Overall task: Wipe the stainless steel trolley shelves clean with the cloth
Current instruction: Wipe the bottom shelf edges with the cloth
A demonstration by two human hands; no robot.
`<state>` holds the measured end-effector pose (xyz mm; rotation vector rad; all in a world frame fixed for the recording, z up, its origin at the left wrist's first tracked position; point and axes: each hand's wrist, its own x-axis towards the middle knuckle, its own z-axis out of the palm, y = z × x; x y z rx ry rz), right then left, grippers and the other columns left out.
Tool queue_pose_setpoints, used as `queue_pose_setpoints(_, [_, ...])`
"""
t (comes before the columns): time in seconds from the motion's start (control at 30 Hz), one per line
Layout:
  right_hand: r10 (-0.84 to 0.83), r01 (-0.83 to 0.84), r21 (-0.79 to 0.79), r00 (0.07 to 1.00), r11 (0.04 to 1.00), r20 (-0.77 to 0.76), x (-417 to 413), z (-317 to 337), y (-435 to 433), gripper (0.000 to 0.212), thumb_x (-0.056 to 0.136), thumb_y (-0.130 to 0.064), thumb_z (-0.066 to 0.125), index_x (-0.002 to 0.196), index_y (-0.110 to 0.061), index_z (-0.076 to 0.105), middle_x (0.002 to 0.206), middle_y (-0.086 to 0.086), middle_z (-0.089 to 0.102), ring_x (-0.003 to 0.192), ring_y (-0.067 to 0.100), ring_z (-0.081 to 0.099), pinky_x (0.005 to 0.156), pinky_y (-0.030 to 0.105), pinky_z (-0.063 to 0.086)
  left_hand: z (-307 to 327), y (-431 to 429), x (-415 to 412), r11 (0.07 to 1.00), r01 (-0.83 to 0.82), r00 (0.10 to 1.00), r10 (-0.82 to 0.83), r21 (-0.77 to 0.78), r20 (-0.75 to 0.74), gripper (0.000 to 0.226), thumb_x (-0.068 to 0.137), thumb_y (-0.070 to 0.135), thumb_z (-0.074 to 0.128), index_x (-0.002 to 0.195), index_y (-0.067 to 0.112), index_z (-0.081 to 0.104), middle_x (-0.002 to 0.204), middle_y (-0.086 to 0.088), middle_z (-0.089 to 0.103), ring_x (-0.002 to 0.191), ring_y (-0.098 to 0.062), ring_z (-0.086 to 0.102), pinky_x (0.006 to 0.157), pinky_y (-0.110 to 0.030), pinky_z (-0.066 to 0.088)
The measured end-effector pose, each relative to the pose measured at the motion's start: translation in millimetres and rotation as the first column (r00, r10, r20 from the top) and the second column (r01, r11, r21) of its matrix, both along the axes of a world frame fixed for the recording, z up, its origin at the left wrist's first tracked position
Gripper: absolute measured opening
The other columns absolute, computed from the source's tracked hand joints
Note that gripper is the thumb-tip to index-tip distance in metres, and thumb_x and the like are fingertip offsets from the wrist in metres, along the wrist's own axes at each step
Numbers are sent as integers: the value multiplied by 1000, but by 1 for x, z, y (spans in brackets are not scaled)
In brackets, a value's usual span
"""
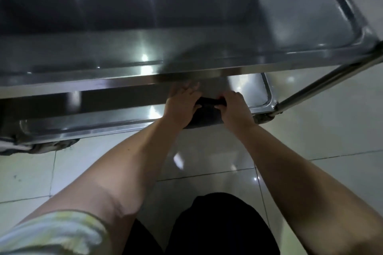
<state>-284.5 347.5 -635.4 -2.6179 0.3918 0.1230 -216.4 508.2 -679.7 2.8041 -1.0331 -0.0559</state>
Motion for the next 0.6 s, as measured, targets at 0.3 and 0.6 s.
queue_pose_setpoints(0.3, [458, -468, -134, 883, 873, -97, -72, 164, 77, 49, 71, 11, 70, 115, -6, 59, 107, 13, 61, 101, 33, 55, 80, 45, 52, 167, 110, -76, 1000, -24, 997, 24, 7, -67, 13, 80, 21, 66, 91, 16, 69, 80, -6, 63, 71, -32, 61, 68, -35, 37])
queue_pose_setpoints(0.6, [362, -449, 260, 875, 855, 322, -97, 436, 157, 21, 82, -1, 64, 102, -4, 69, 97, 10, 67, 93, 19, 49, 87, 16, 34, 477, 216, -154, 902, -322, 943, 334, -287, -10, 21, 93, 39, 56, 97, 24, 71, 93, 5, 64, 94, -23, 51, 83, -35, 26])
